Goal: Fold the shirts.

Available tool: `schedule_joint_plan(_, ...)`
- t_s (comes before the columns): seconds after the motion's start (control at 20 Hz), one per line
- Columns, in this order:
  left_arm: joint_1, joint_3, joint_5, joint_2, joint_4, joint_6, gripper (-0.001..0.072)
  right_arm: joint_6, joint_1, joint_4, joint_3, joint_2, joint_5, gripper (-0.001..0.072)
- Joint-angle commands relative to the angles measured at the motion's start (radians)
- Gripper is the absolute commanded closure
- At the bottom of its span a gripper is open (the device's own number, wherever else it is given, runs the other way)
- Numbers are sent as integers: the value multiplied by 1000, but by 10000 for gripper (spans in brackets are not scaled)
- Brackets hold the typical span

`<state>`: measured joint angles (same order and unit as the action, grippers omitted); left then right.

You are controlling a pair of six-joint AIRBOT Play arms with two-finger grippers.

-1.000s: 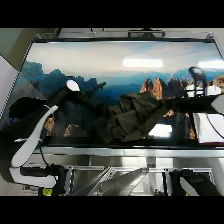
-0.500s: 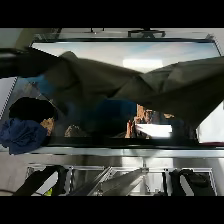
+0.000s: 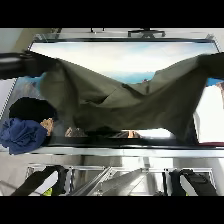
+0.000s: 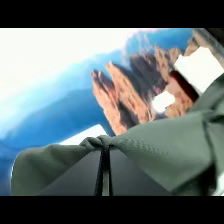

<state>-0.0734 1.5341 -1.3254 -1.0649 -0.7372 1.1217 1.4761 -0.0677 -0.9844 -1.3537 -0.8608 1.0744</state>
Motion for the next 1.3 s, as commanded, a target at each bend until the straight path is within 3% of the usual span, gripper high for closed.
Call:
schedule_joint_plan(0.0, 48, -75, 93, -271, -4, -113, 670, -23, 2, 18, 121, -246, -21, 694)
schedule_joint_plan(0.15, 61, 0, 95, -583, -4, -145, 665, -57, 9, 20, 172, -518, -87, 694)
schedule_joint_plan(0.2, 55, 57, 78, -687, -3, -131, 592, -68, 9, 29, 172, -610, -119, 694)
schedule_joint_plan(0.25, 43, 119, 54, -771, -2, -95, 385, -82, 9, 38, 169, -682, -154, 695)
schedule_joint_plan(0.4, -18, 325, -119, -938, -3, 10, 362, -105, -16, 46, 125, -792, -158, 667)
schedule_joint_plan(0.45, -43, 377, -190, -958, -3, 45, 362, -126, -31, 43, 101, -789, -117, 488)
schedule_joint_plan(0.5, -69, 409, -252, -961, -5, 75, 362, -154, -52, 43, 68, -777, -47, 222)
schedule_joint_plan(0.55, -93, 430, -314, -955, -5, 97, 362, -167, -76, 43, 41, -759, 26, 187)
schedule_joint_plan(0.7, -140, 337, -414, -870, -5, 129, 362, -229, -145, 8, 25, -663, 225, 192)
schedule_joint_plan(0.85, -145, 12, -409, -699, -40, 68, 362, -303, -189, -211, 116, -558, 344, 212)
schedule_joint_plan(1.05, -137, -438, -286, -487, -204, 19, 362, -328, -292, -230, 357, -471, 213, 212)
schedule_joint_plan(1.25, -132, -677, -134, -388, -186, -14, 361, -345, -321, -195, 435, -504, 163, 212)
